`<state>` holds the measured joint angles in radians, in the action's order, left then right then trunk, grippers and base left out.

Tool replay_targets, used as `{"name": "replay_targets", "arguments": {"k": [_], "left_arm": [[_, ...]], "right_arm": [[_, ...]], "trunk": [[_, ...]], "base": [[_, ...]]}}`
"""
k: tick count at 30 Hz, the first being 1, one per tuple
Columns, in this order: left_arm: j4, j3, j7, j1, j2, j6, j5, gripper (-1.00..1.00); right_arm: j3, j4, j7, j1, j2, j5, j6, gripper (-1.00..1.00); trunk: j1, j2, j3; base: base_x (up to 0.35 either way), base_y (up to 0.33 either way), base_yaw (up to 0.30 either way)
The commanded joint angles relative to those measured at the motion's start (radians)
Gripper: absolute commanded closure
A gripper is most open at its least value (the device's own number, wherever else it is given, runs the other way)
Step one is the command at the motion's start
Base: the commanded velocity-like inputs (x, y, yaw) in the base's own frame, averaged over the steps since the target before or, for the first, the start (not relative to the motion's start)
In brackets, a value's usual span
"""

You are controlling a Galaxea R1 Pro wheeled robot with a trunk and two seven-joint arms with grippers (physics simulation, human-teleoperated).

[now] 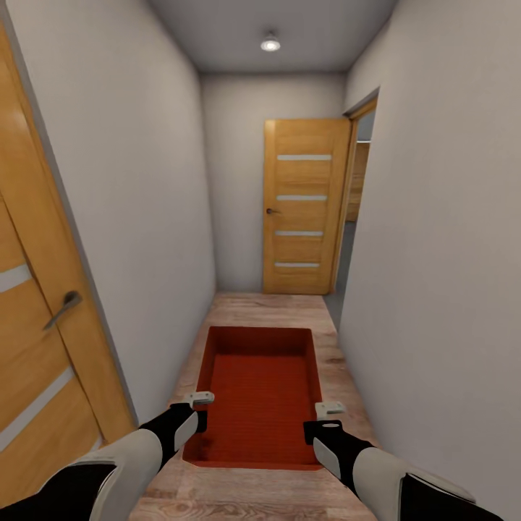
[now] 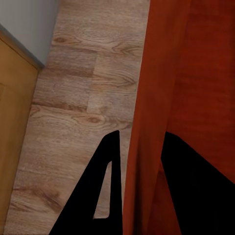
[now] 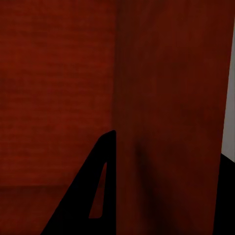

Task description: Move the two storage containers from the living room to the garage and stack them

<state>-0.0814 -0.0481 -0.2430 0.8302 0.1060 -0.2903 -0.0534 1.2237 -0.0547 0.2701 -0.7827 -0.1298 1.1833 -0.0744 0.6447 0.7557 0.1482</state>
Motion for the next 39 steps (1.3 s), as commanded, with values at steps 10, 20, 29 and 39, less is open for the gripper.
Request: {"name": "replay_targets", "arguments": {"k": [10,20,29,39], "left_arm": [[0.002,0.034,-0.007,0.0,0.0,-0.006,-0.01,1.0],[0.002,0.034,-0.007,0.0,0.001,-0.006,-0.01,1.0],[0.002,0.034,-0.007,0.0,0.001,-0.006,-0.009,1.0],[0.002,0.034,-0.007,0.0,0.0,-0.006,-0.009,1.0]], "right_arm": [[-0.013,-0.002,0.009,-0.002,0.016,-0.019,-0.005,1.0],[-0.013,-0.002,0.009,-0.002,0.016,-0.019,-0.005,1.0],[-0.014,-0.002,0.008,-0.002,0.017,-0.019,-0.005,1.0],[-0.015,-0.002,0.008,-0.003,0.018,-0.019,-0.005,1.0]], "trunk": [[0.001,0.001,0.001],[0.001,0.001,0.001],[0.001,0.001,0.001],[0.001,0.001,0.001]], "base": [[0.323,0.0,0.0],[0.322,0.0,0.0],[0.323,0.0,0.0],[0.323,0.0,0.0]]}}
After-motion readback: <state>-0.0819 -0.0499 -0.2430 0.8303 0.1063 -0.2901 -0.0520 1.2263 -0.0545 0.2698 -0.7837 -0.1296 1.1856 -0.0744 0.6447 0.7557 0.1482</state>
